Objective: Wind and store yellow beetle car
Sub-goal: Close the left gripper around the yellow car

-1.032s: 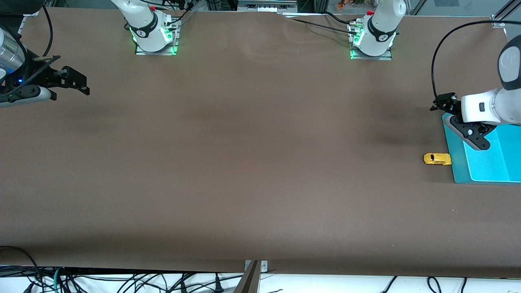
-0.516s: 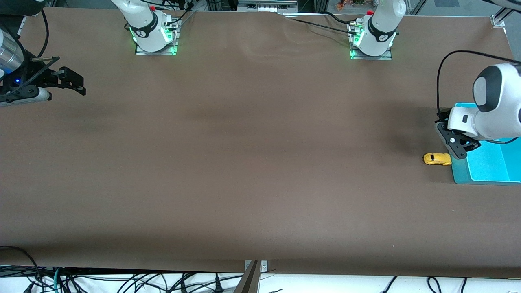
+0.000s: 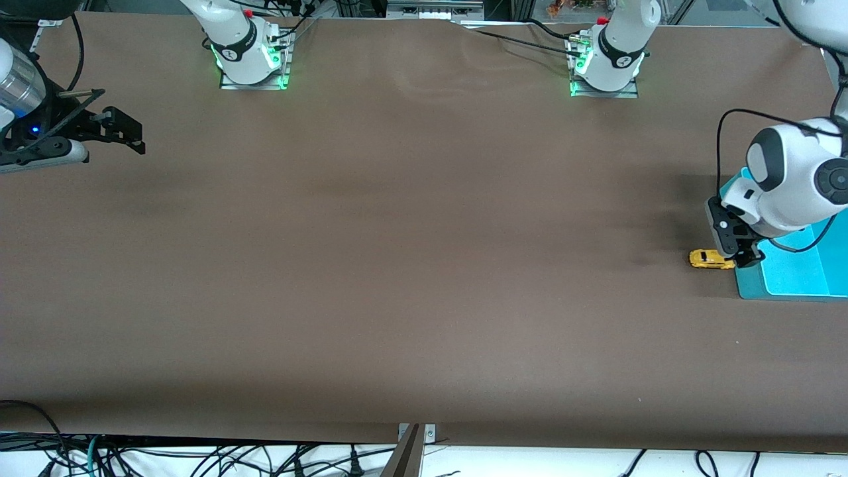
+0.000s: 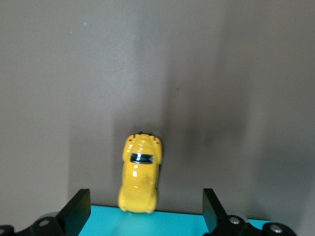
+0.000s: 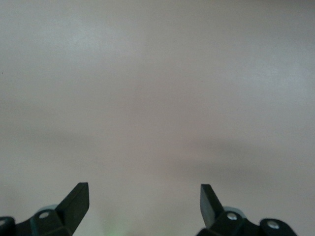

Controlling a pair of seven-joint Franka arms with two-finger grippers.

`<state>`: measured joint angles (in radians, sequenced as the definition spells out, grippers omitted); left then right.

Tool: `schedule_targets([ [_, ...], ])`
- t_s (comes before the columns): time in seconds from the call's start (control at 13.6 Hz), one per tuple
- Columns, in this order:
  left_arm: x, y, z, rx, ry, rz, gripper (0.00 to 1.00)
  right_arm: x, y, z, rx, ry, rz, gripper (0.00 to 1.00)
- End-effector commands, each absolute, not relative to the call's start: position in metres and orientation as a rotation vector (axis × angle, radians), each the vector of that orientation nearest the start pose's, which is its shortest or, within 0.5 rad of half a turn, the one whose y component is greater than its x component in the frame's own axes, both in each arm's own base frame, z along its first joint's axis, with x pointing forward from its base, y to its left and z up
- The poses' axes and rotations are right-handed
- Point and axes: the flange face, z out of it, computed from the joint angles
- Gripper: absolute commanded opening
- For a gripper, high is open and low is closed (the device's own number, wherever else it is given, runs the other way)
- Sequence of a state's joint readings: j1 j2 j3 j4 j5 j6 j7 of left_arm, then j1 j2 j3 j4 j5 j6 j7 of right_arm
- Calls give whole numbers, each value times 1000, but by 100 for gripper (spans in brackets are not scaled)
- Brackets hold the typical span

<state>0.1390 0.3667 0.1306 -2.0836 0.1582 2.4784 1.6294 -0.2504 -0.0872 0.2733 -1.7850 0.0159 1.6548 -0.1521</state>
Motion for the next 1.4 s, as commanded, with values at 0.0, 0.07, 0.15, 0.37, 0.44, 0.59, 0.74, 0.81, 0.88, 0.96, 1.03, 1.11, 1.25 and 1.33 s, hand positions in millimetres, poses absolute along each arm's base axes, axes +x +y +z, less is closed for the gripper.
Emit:
schedule_targets([
  [0.0, 574, 167, 229, -2068, 2156, 129, 100, 530, 26, 584, -3140, -221, 87, 100],
  [0.07, 574, 169, 216, -2068, 2158, 129, 100, 529, 34, 585, -3143, -187, 87, 100],
  [0.15, 571, 174, 203, -2087, 2152, 131, 100, 529, 41, 588, -3146, -154, 82, 100],
  [0.37, 568, 181, 192, -2107, 2147, 142, 100, 529, 41, 586, -3143, -141, 96, 100],
  [0.44, 567, 181, 187, -2111, 2150, 148, 100, 530, 40, 586, -3143, -136, 96, 100],
  [0.59, 566, 188, 178, -2101, 2127, 122, 100, 530, 39, 584, -3141, -131, 105, 100],
  [0.74, 566, 192, 177, -2108, 2119, 118, 100, 528, 42, 583, -3104, -119, 134, 100],
  [0.81, 568, 192, 179, -2099, 2122, 115, 83, 527, 49, 584, -3064, -116, 131, 100],
  [0.88, 568, 188, 179, -2074, 2149, 121, 35, 527, 49, 584, -3056, -113, 131, 100],
  [0.96, 568, 188, 179, -2065, 2160, 124, 11, 527, 49, 584, -3056, -113, 131, 100],
  [1.03, 568, 188, 179, -2068, 2158, 122, 9, 527, 49, 584, -3056, -115, 131, 100],
  [1.11, 568, 188, 180, -2067, 2159, 122, 9, 527, 49, 583, -3055, -118, 136, 100],
  [1.25, 570, 186, 187, -2068, 2161, 123, 8, 527, 50, 584, -3061, -123, 133, 100],
  [1.33, 570, 186, 195, -2099, 2174, 153, 8, 527, 49, 584, -3062, -126, 133, 100],
])
